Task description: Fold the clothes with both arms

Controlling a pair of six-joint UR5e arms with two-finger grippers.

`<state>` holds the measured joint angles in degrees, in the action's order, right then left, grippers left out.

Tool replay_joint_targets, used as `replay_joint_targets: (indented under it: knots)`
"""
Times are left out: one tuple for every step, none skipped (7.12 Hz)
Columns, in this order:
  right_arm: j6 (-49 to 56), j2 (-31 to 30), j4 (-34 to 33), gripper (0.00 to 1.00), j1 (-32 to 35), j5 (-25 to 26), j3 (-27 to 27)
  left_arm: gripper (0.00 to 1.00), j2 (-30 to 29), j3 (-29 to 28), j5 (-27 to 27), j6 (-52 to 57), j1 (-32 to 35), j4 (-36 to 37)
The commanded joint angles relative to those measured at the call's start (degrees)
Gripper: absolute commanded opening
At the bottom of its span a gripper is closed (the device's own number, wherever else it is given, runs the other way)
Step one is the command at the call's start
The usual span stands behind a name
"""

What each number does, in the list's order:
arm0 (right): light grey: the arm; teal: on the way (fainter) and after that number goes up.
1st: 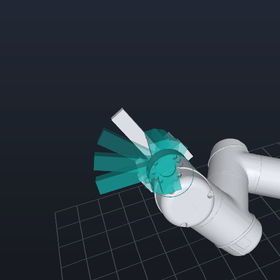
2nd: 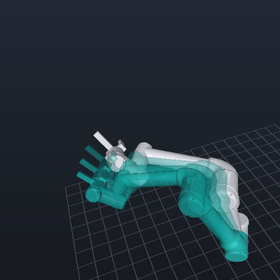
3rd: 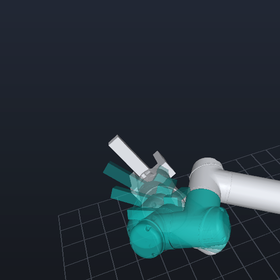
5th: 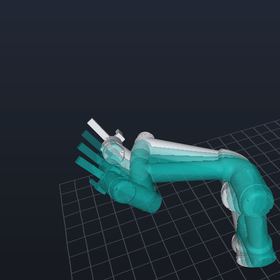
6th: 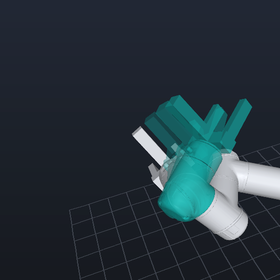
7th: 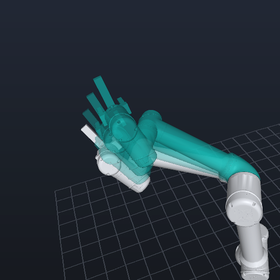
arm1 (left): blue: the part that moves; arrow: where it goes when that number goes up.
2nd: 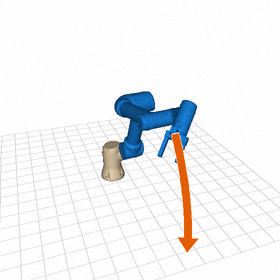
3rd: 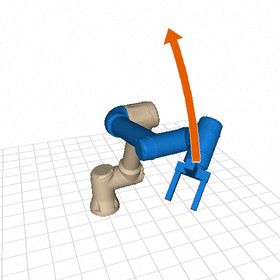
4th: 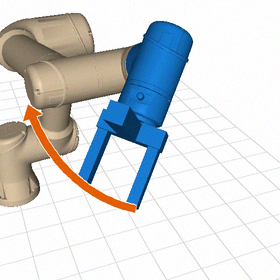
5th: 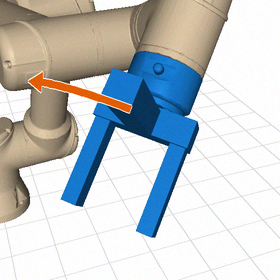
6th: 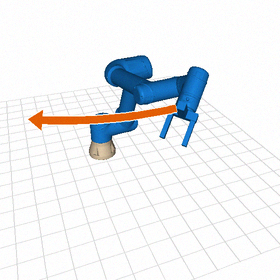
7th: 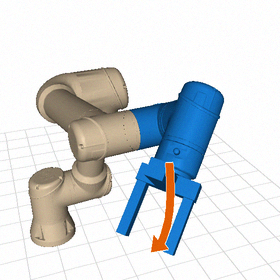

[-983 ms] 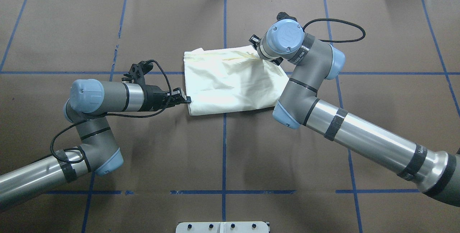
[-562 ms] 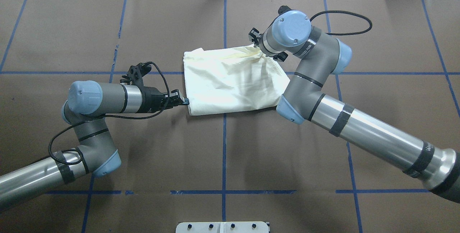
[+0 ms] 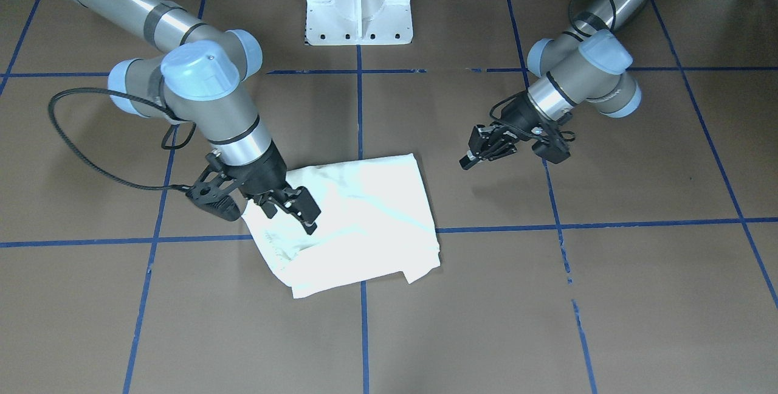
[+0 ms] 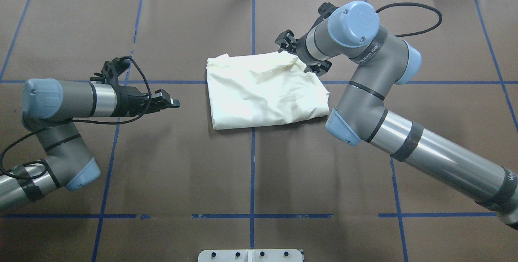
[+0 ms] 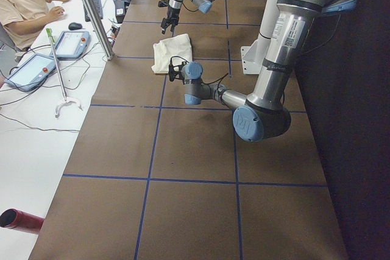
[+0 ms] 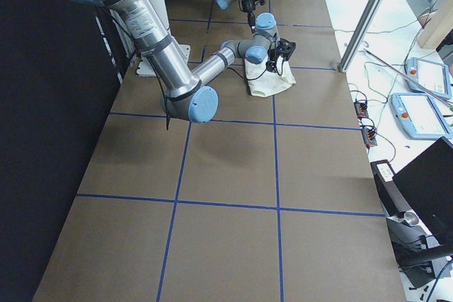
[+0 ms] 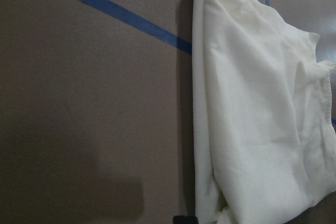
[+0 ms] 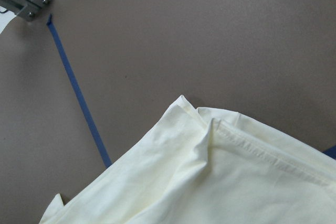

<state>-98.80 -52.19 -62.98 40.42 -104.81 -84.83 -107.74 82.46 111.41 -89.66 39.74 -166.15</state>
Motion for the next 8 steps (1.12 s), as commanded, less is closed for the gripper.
replay_joint_targets:
  knots:
    - [0.8,-8.9,-0.5,1.00,-0.9,0.1,-9.9,0.00,8.2,3.2,0.0,14.2,5.6,0.1]
    - [5.6,-13.5,-2.3,1.00,0.5,-0.2,-14.7,0.00,12.6,3.5,0.6,23.5,10.2,0.1]
    - [13.8,-19.8,-4.9,1.00,1.4,-0.2,-19.9,0.00,17.3,3.6,4.4,33.4,15.4,0.1]
    - [22.1,-27.2,-5.1,1.00,4.1,-0.3,-23.5,0.00,20.9,3.3,9.5,44.3,23.9,0.1]
    - [30.9,-32.5,-4.9,1.00,8.2,-0.7,-24.5,0.00,22.6,3.1,13.2,53.8,31.5,1.5]
    - [38.6,-36.4,-4.8,1.00,13.0,-2.6,-24.4,0.00,22.5,4.9,15.4,62.8,39.5,8.9]
    - [47.6,-39.4,-4.8,1.00,19.7,-6.4,-24.2,0.00,22.2,9.1,16.1,70.9,43.3,21.2]
    - [59.0,-42.3,-5.3,1.00,28.8,-14.5,-23.7,0.00,21.4,14.8,15.9,78.5,47.1,36.1]
